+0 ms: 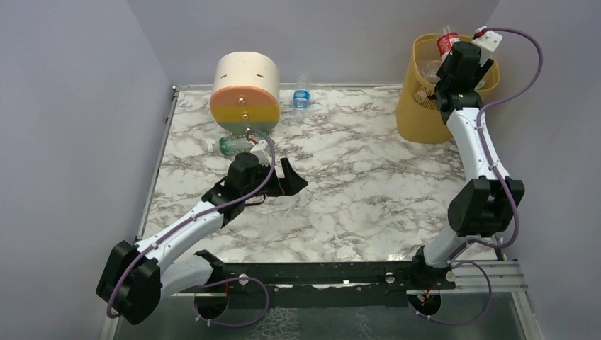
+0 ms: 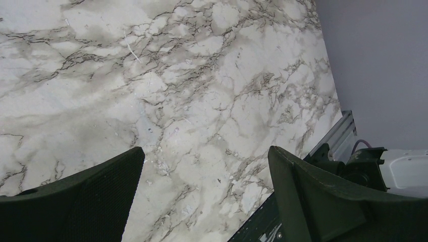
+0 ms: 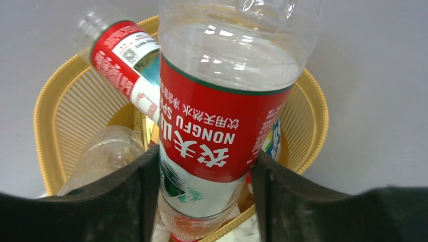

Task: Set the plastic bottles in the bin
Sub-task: Place the plastic bottle in the trash bin.

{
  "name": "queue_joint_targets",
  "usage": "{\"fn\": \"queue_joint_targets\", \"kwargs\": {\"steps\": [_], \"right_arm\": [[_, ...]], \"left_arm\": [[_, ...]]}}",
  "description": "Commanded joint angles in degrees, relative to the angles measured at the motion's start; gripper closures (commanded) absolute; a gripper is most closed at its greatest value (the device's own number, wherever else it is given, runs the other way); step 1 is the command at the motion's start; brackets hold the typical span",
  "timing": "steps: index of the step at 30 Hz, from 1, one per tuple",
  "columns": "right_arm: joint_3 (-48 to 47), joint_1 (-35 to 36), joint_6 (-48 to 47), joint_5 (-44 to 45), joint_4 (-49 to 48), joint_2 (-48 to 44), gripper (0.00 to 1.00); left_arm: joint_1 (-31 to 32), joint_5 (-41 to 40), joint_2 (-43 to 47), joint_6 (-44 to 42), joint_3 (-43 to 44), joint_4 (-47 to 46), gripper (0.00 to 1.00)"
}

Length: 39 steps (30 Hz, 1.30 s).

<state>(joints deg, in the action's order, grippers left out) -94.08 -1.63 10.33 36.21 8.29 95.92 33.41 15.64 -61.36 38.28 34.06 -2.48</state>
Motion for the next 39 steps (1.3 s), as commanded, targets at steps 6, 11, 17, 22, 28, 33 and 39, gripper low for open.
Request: {"fn": "queue_joint_targets", "kwargs": {"steps": [6, 11, 17, 22, 28, 33, 39], "right_arm": [[-3.1, -0.2, 4.4, -4.8, 5.3, -6.7, 0.19], [-4.2, -0.2, 5.6, -7.0, 7.3, -10.1, 0.12], [-5.9, -0.2, 6.3, -9.6, 10.1, -13.0, 0.1], [-5.3, -0.2, 8.4, -17.5, 11.9, -16.5, 0.09], [-0.5, 1.9, 11.4, -29.7, 12.7, -20.2, 0.09], [3.0, 9.7, 11.5, -37.5, 10.4, -20.1, 0.09], [1.5, 23.0, 10.0, -37.5, 9.4, -13.4, 0.08]], "left_arm": [[0.0, 1.2, 2.0, -0.2, 0.9, -1.4, 0.01], [0.1, 0.9, 2.9, -0.1, 1.0, -0.6, 0.01], [0.1, 0.4, 3.8, 0.0, 0.9, -0.1, 0.01], [0.1, -1.2, 3.2, -1.0, 4.0, 2.6, 0.01], [-0.1, -2.4, -2.2, -3.0, 12.2, 5.4, 0.01], [-0.7, -5.0, -3.3, -4.2, 16.0, 7.7, 0.01], [-2.1, -7.3, -0.3, -5.3, 15.7, 11.6, 0.01]]}}
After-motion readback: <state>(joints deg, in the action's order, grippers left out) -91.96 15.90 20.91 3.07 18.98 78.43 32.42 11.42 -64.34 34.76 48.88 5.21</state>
